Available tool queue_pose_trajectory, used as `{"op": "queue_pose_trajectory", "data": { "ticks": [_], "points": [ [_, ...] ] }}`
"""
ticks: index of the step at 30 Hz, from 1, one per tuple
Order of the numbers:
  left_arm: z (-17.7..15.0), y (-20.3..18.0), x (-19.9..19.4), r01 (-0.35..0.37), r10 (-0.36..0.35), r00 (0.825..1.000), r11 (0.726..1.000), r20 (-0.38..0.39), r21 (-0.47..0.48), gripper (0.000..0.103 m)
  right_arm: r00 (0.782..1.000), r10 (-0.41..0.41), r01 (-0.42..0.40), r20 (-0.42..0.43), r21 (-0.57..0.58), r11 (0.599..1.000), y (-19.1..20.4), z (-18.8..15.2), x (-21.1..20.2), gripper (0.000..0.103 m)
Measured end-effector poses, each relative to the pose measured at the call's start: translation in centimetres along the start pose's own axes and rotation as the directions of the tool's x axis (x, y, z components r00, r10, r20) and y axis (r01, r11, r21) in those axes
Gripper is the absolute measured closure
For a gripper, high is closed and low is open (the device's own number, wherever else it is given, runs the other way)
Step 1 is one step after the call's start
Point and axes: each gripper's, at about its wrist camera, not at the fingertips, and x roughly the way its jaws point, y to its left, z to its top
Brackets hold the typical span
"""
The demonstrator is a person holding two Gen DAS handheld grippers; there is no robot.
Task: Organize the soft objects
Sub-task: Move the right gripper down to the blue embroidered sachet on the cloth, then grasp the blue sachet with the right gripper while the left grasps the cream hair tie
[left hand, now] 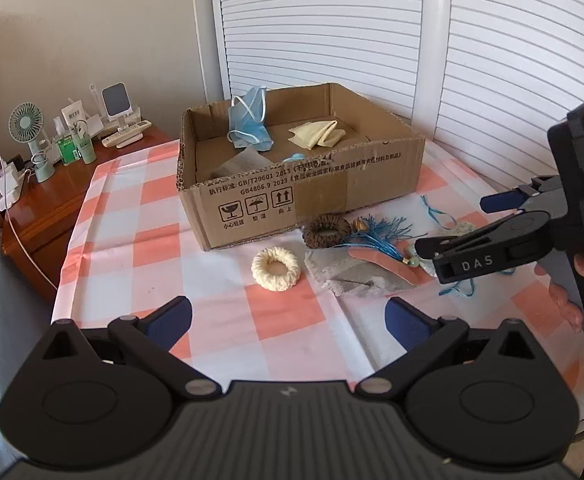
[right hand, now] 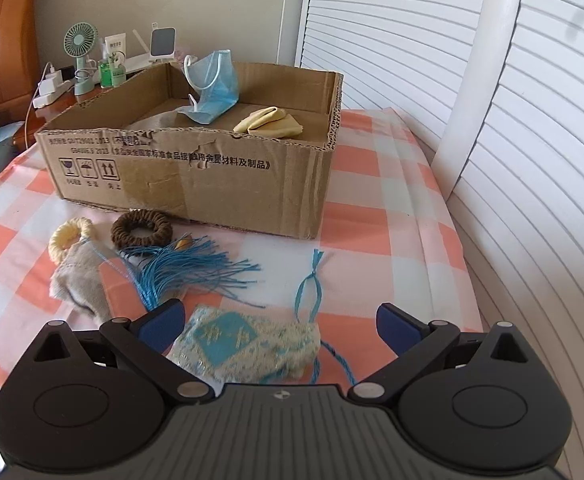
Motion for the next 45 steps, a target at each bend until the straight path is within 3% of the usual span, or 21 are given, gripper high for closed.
{"op": "queue_pose_trajectory", "data": {
  "ticks": [8,21,27,36,39,45],
  "points": [
    [0.1,-0.1,0.7,0.000,0.000,1.000,1.000,-0.019,0.002,0.001,0.999,-0.044,0.044,-0.030,-0.002,0.999,-0.8,-1.5,0.6,0.000],
    [-0.1,-0.8,1.1,0.026,-0.026,0.999,0.999,-0.027,0.020,0.001,0.999,-0.029,0.031,-0.046,0.041,0.999,-1.9,-4.4,-1.9,0.000],
    [-0.2,-0.8,0.9,0.029,-0.029,0.999,0.999,-0.024,0.023,0.001,1.000,0.018,-0.019,-0.023,-0.032,0.999,-1.5,-3.9,-3.3,0.000],
    [-0.2,-0.6,0.8,0.045,-0.045,0.999,0.999,-0.021,0.009,0.001,0.998,0.006,-0.026,-0.062,-0.322,0.946,-0.8,-3.9,-4.5,0.000],
    [-0.2,-0.7,1.0,0.046,-0.046,0.999,0.999,-0.023,0.016,0.001,0.998,-0.009,-0.012,-0.066,-0.323,0.946,-0.8,-4.0,-3.4,0.000],
    [-0.2,-0.8,1.3,0.039,-0.039,0.999,0.999,-0.033,0.017,0.001,0.997,0.046,-0.059,-0.063,-0.237,0.970,-1.0,-2.3,-1.0,0.000]
  ]
}}
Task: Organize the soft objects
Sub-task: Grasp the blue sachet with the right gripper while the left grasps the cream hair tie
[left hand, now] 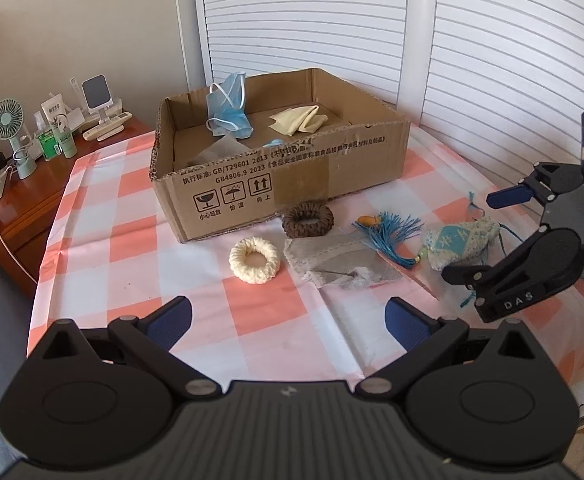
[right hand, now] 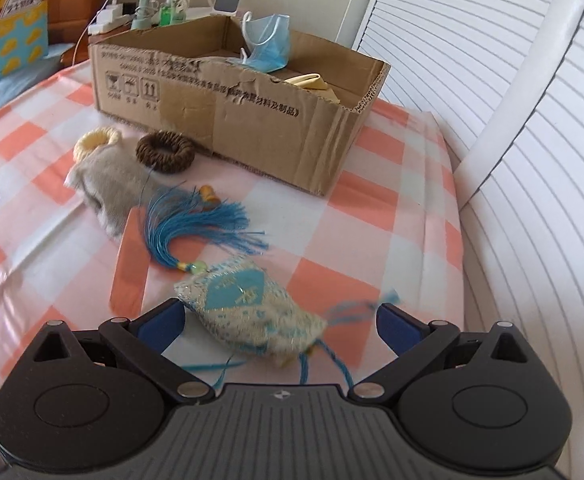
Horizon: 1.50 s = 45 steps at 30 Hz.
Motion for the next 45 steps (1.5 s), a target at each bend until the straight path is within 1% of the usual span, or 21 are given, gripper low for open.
{"op": "queue_pose_trajectory", "data": {
  "ticks": [3,6,7,9,12,17,21,25,29,30,31,33,35,41,45],
  "points": [
    [0.0,0.0,0.2,-0.001,0.001,1.000,1.000,-0.007,-0.003,0.001,0.999,0.035,-0.035,0.003,0.029,0.999,-0.6,0.8,1.0,0.000],
    [0.1,-0.1,0.5,0.000,0.000,1.000,1.000,-0.013,-0.002,0.001,0.993,0.117,-0.115,-0.005,0.122,0.986,-2.1,1.2,2.3,0.000],
    [0.1,-0.1,0.6,0.001,-0.001,1.000,1.000,-0.014,-0.001,0.001,0.993,0.120,-0.119,0.004,0.141,0.983,-2.5,1.1,2.5,0.000],
    [0.1,-0.2,0.7,0.009,-0.009,1.000,1.000,-0.016,0.003,0.001,0.992,0.122,-0.124,0.025,0.127,0.984,-2.7,1.0,2.7,0.000],
    [0.2,-0.4,0.8,0.025,-0.025,1.000,0.999,-0.016,0.023,0.001,0.992,0.126,-0.129,0.032,0.118,0.985,-3.0,0.9,2.7,0.000],
    [0.4,-1.3,1.1,0.064,-0.065,0.998,0.993,0.004,0.103,0.001,0.990,0.136,-0.140,0.042,0.110,0.984,-3.4,0.5,2.6,0.000],
    [0.5,-1.3,2.2,0.051,-0.053,0.999,0.989,0.009,0.141,0.001,0.990,0.124,-0.131,0.070,0.117,0.984,-3.4,-0.1,2.4,0.000],
    [0.1,0.1,4.0,0.021,-0.017,0.999,0.989,-0.031,0.150,0.001,0.990,0.116,-0.125,0.077,0.124,0.984,-3.3,-0.3,2.2,0.000],
    [-0.8,1.9,5.8,0.027,-0.014,0.995,0.990,-0.096,0.137,0.001,0.991,0.113,-0.121,0.073,0.126,0.985,-3.2,-0.3,2.1,0.000],
    [-1.0,2.3,6.0,0.032,-0.020,0.995,0.991,-0.093,0.126,0.001,0.991,0.112,-0.120,0.072,0.128,0.984,-3.2,-0.2,2.1,0.000],
    [-1.2,2.8,6.0,0.051,-0.042,0.996,0.993,-0.082,0.109,0.001,0.991,0.109,-0.118,0.072,0.131,0.984,-3.2,-0.2,2.1,0.000],
    [-1.3,3.5,6.3,0.080,-0.072,0.994,0.993,-0.088,0.087,0.001,0.991,0.106,-0.115,0.076,0.135,0.984,-3.2,-0.3,2.1,0.000],
    [-1.3,4.4,6.7,0.133,-0.126,0.987,0.989,-0.097,0.061,0.000,0.992,0.102,-0.112,0.081,0.140,0.984,-3.1,-0.5,2.1,0.000],
    [-1.2,5.8,7.4,0.177,-0.171,0.983,0.978,-0.059,0.111,0.000,0.992,0.093,-0.104,0.080,0.150,0.983,-2.9,-0.5,2.0,0.000],
    [-0.4,6.1,8.3,0.210,-0.204,0.978,0.966,-0.054,0.148,0.000,0.992,0.090,-0.102,0.085,0.156,0.982,-2.9,-0.5,2.0,0.000]
  ]
}}
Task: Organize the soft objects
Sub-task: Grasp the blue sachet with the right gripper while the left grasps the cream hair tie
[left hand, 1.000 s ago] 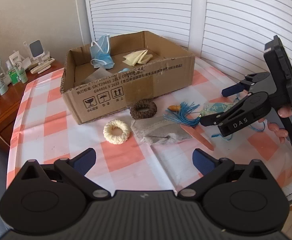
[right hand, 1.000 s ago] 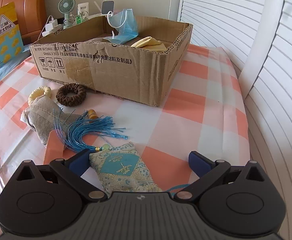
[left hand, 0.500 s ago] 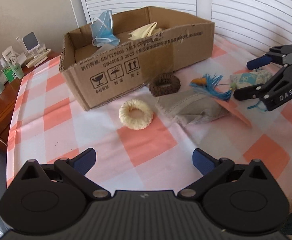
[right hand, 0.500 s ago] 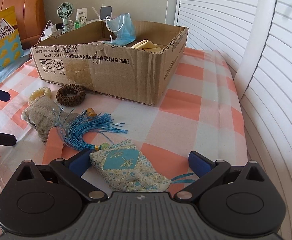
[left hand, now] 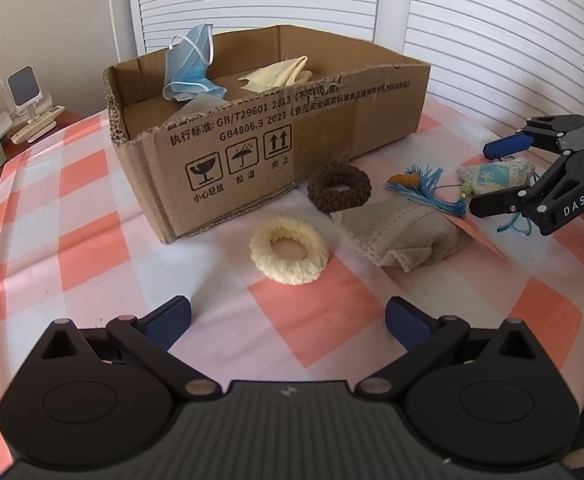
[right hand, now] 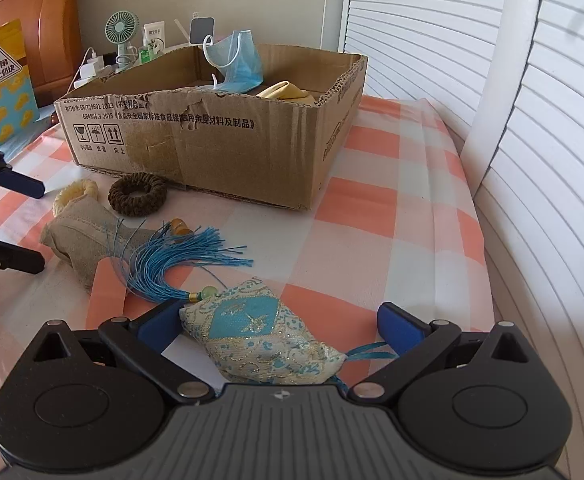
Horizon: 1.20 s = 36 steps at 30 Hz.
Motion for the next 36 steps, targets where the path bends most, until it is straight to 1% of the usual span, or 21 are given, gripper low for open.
{"op": "queue_pose_trajectory", "data": {
  "ticks": [3,6,7,9,11,14,15,17,18,19,22,26,32,35,36],
  "points": [
    [0.8,0.5,0.7,0.017,-0.017,1.000,1.000,0.003,0.017,0.000,1.000,-0.002,0.002,0.002,0.002,1.000,0.1,0.0,0.0,0.000],
    [1.5,1.0,1.3,0.015,-0.015,1.000,1.000,0.001,0.013,0.000,1.000,-0.004,0.004,0.002,0.004,1.000,0.1,0.0,0.0,0.000],
    [1.7,1.1,1.4,0.017,-0.017,1.000,1.000,-0.001,0.014,0.001,1.000,-0.005,0.005,0.003,0.005,1.000,0.1,0.0,0.0,0.000],
    [1.9,1.2,1.5,0.016,-0.016,1.000,1.000,0.004,0.014,0.007,1.000,-0.006,0.006,0.003,0.006,1.000,0.1,0.0,0.0,0.000],
    [2.0,1.1,1.3,0.026,-0.027,0.999,0.999,0.026,0.024,0.024,1.000,-0.008,0.008,0.006,0.008,1.000,0.2,-0.1,0.0,0.000],
    [2.1,0.9,1.0,0.031,-0.033,0.998,0.999,0.045,0.030,0.039,1.000,-0.014,0.013,0.011,0.013,1.000,0.3,-0.2,0.0,0.000],
    [2.2,0.9,1.1,0.034,-0.036,0.998,0.999,0.049,0.034,0.040,1.000,-0.015,0.015,0.011,0.013,1.000,0.3,-0.2,0.0,0.000],
    [2.3,0.9,1.1,0.036,-0.038,0.998,0.999,0.056,0.034,0.051,1.000,-0.018,0.018,0.011,0.014,1.000,0.3,-0.2,-0.1,0.000],
    [2.4,0.9,1.1,0.037,-0.039,0.998,0.999,0.058,0.034,0.055,1.000,-0.019,0.019,0.012,0.014,1.000,0.3,-0.2,-0.1,0.000],
    [2.4,0.8,1.1,0.039,-0.041,0.997,0.999,0.061,0.038,0.061,1.000,-0.020,0.019,0.013,0.014,1.000,0.3,-0.2,-0.1,0.000],
    [2.5,0.5,1.1,0.037,-0.039,0.997,0.999,0.064,0.040,0.065,1.000,-0.022,0.022,0.009,0.008,1.000,0.4,-0.1,-0.1,0.000],
    [2.2,0.4,0.8,0.034,-0.036,0.997,0.999,0.063,0.032,0.065,1.000,-0.013,0.012,-0.012,-0.022,1.000,0.7,0.0,-0.3,0.000],
    [1.8,0.5,0.4,0.029,-0.030,0.998,0.999,0.058,0.018,0.065,0.998,0.045,-0.048,-0.035,-0.107,0.993,1.4,-0.3,-1.0,0.000],
    [1.8,0.5,0.3,0.028,-0.029,0.998,1.000,0.057,0.011,0.065,0.997,0.070,-0.075,-0.038,-0.153,0.985,1.7,-0.1,-1.2,0.003],
    [1.8,0.6,0.3,0.028,-0.028,0.998,1.000,0.056,0.006,0.065,0.996,0.079,-0.085,-0.043,-0.159,0.984,1.6,0.0,-1.3,0.009]
  ]
}}
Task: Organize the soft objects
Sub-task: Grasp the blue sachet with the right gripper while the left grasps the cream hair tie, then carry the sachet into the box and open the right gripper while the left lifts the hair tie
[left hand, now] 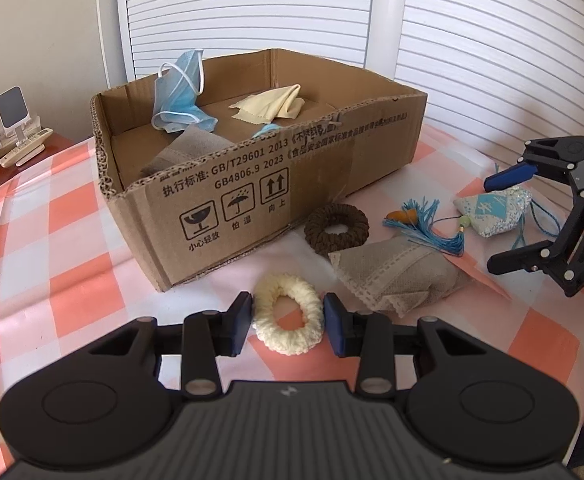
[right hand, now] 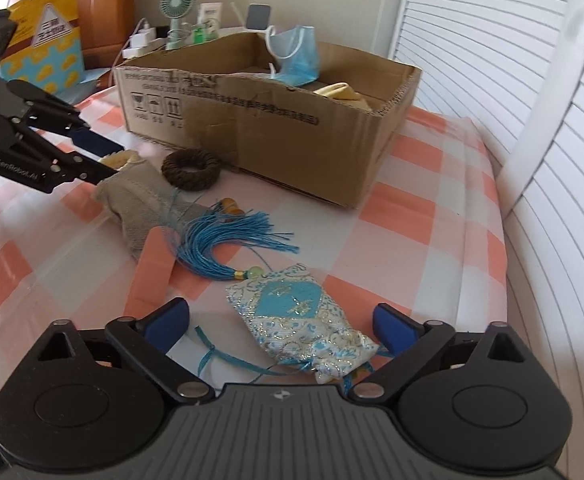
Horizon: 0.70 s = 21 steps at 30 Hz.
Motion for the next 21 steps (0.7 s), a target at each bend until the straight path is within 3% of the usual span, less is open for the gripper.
{"op": "queue_pose_trajectory", "data": {
  "ticks": [1,5,9,13,21],
  "points": [
    [0.0,0.0,0.0,0.000,0.000,1.000,1.000,-0.001,-0.006,0.065,1.000,0.005,-0.005,-0.001,-0.007,1.000,0.0,0.1,-0.2,0.016],
    [-0.1,0.1,-0.3,0.000,-0.001,1.000,1.000,-0.006,-0.015,0.066,1.000,0.010,-0.011,-0.018,-0.037,0.999,0.1,0.3,-0.7,0.030],
    [-0.1,0.2,-0.5,0.004,-0.004,1.000,1.000,-0.014,-0.023,0.068,1.000,0.008,-0.009,-0.028,-0.041,0.999,0.1,0.3,-1.1,0.055],
    [-0.3,0.1,-1.0,0.000,-0.001,1.000,1.000,-0.018,-0.027,0.070,1.000,-0.001,0.001,-0.026,-0.031,1.000,0.3,0.3,-1.8,0.062],
    [-0.4,-0.7,-3.1,-0.003,0.003,1.000,1.000,-0.007,-0.014,0.071,1.000,-0.019,0.020,0.020,-0.040,0.999,0.5,0.6,-4.6,0.062]
  ]
}}
